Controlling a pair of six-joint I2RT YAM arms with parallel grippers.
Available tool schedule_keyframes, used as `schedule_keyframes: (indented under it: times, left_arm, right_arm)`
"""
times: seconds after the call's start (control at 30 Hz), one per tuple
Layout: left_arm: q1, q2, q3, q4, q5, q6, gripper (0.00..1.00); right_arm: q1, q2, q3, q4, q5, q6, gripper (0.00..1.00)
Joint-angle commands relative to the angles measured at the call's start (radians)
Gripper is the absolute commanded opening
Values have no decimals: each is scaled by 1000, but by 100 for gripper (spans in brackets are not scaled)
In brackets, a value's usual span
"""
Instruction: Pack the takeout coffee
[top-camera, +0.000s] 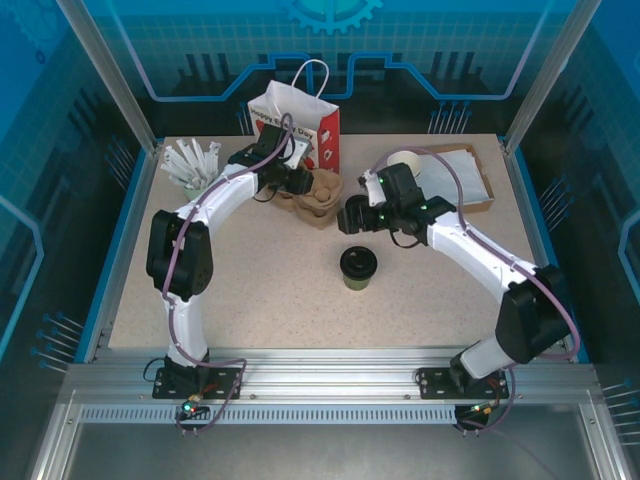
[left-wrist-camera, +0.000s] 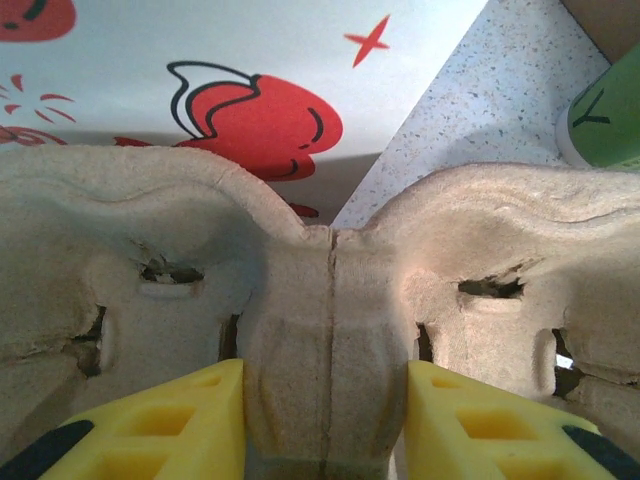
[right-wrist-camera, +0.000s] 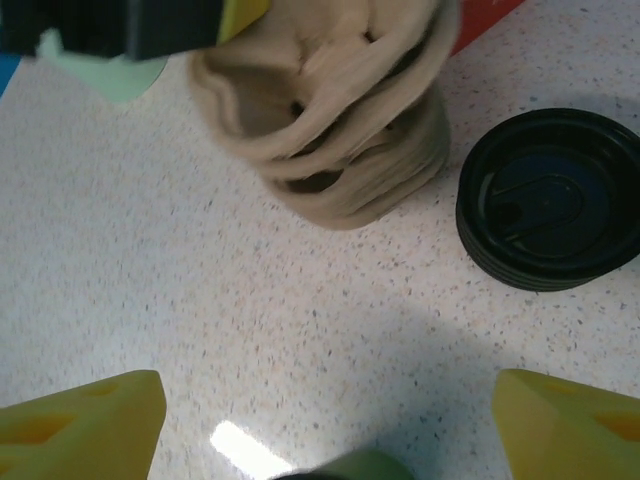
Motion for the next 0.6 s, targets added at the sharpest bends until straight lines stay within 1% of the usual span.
schedule_keyframes:
  times: [0.0, 0.17, 0.4, 0.47, 0.57]
  left_arm:
    - [11, -3, 28, -28, 13, 32, 41]
    - [18, -11, 22, -43, 7, 25, 41]
    - [25, -29, 13, -48, -22, 48, 42]
    - [26, -31, 9, -43, -4, 42, 42]
    - [26, -28, 9, -41, 14, 29, 42]
  right_arm:
    - [-16, 70, 65, 81, -42, 48, 79]
    - [-37, 154, 101, 105, -56, 66, 70]
    - [-41, 206, 125, 110, -63, 68, 67]
    - [-42, 220, 129, 120, -67, 72, 66]
    - [-53, 244, 133, 150, -118, 90, 63]
